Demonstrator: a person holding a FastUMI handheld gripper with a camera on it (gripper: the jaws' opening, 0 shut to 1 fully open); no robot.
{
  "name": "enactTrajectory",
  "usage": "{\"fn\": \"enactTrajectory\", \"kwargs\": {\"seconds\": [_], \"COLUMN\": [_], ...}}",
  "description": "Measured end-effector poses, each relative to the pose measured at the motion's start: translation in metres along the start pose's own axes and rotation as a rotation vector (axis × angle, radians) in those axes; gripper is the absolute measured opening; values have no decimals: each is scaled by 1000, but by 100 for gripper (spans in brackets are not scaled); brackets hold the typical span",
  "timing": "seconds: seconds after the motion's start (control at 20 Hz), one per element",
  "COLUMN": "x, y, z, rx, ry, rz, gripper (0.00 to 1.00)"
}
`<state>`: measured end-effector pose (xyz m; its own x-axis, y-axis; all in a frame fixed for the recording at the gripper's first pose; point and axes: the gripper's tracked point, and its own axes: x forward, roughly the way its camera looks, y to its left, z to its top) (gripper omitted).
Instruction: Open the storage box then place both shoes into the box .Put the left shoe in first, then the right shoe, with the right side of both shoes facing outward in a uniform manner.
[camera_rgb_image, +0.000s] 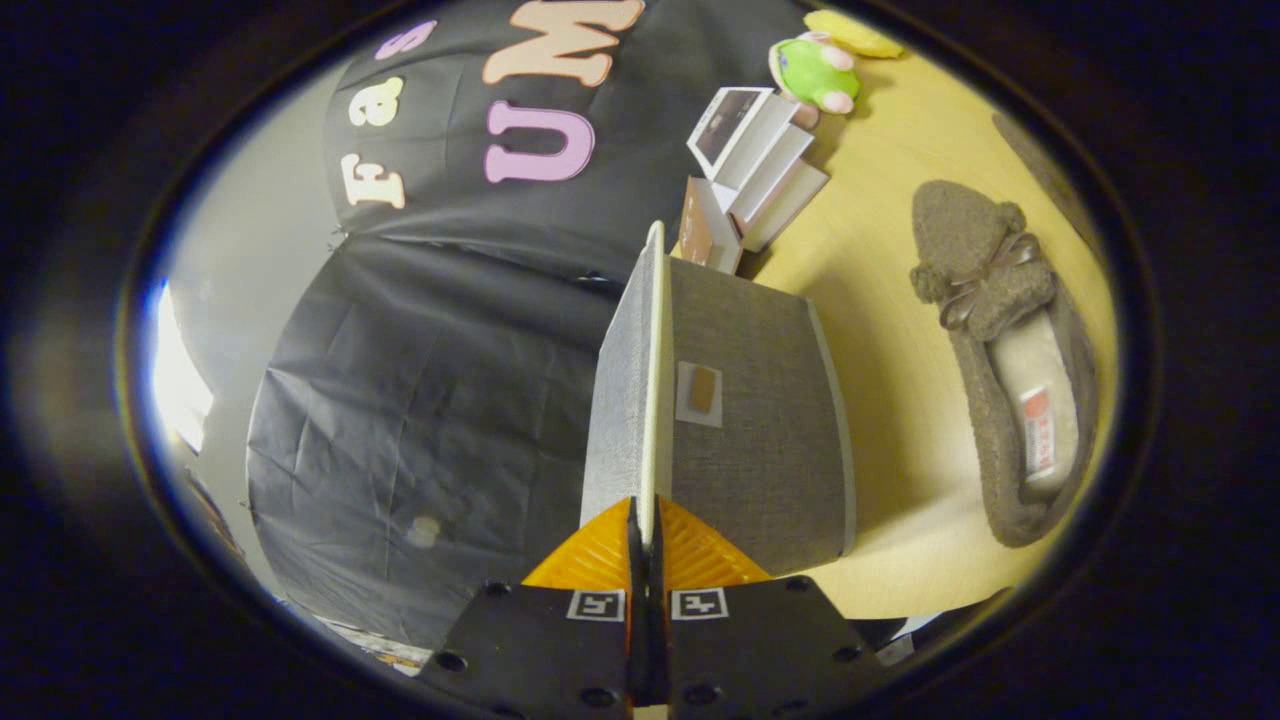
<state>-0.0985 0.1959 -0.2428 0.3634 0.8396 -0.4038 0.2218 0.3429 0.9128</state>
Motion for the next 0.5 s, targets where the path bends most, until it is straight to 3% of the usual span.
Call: {"fn": "enactTrajectory", "kwargs": {"seconds": [0.5], "x": [8], "y": [113], "z": [9], "rx": [-116], "ry": [37], "rz": [144], "gripper": [3]}}
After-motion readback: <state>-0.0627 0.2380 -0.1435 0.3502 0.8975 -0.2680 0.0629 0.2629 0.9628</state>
